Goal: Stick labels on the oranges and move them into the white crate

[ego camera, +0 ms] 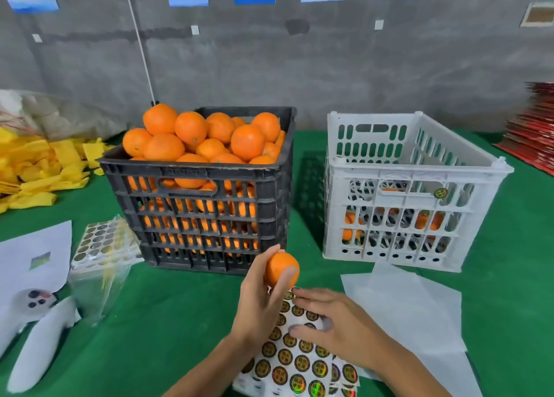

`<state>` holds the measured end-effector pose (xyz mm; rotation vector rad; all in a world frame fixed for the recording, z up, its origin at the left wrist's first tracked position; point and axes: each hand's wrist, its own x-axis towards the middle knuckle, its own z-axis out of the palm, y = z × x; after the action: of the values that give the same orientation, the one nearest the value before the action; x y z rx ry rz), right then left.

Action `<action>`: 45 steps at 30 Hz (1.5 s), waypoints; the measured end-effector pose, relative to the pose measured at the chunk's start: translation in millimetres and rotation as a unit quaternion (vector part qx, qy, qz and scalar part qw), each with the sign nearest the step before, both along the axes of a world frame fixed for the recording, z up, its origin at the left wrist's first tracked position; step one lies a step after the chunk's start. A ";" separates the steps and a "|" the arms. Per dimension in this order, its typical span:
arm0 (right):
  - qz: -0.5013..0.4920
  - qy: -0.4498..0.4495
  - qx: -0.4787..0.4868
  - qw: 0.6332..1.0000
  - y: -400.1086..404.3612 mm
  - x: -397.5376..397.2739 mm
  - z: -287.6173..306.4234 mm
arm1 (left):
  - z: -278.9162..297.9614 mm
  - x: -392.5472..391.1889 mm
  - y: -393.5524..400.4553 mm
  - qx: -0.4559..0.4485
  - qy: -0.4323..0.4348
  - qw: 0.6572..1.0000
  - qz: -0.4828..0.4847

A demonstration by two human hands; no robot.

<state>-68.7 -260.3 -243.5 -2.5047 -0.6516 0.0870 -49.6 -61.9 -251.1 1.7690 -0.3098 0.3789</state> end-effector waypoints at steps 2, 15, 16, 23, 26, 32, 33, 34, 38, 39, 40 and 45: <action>0.004 -0.010 -0.032 0.999 1.5 0.4 2.1 | -4.3 2.0 1.1 -0.002 0.010 1.000 0.007; -0.013 -0.054 -0.007 0.998 9.7 -2.3 5.0 | -11.2 6.8 -0.3 -0.072 0.057 0.995 0.027; -0.028 -0.037 0.027 0.999 10.1 -2.7 4.6 | -10.5 6.3 -0.4 -0.070 0.056 0.996 0.028; -0.074 0.008 0.098 0.992 10.9 3.0 1.9 | -10.5 7.3 -0.9 -0.053 0.053 0.997 0.031; -0.066 0.011 0.088 0.994 6.6 6.6 3.9 | -12.1 9.1 -0.1 -0.047 0.054 0.997 0.033; -0.008 0.069 0.061 0.996 -20.0 -0.1 1.0 | -14.4 10.0 1.4 -0.038 0.058 0.997 0.036; 0.001 0.070 0.058 0.996 -21.9 -1.5 -0.7 | -13.9 10.0 1.4 -0.039 0.057 0.997 0.037; 0.004 0.063 0.056 0.996 -22.4 -2.1 -1.6 | -13.3 10.0 1.5 -0.039 0.058 0.997 0.036; 0.004 0.011 0.072 0.997 -16.0 -2.6 -0.4 | -14.3 9.0 2.2 -0.044 0.062 0.997 0.030; 0.000 0.002 0.086 0.996 -14.6 -3.2 -0.1 | -14.8 9.3 2.3 -0.046 0.062 0.997 0.031; -0.007 0.001 0.105 0.994 -13.7 -3.6 -0.3 | -15.3 9.9 2.6 -0.046 0.063 0.996 0.032; -0.079 0.075 0.226 0.968 -9.9 -4.2 0.0 | -16.8 10.2 4.2 -0.016 0.063 0.997 0.028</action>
<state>-73.0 -270.2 -243.6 -2.0754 -0.3570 0.0601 -39.4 -57.7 -267.9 1.7641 -0.1642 0.3086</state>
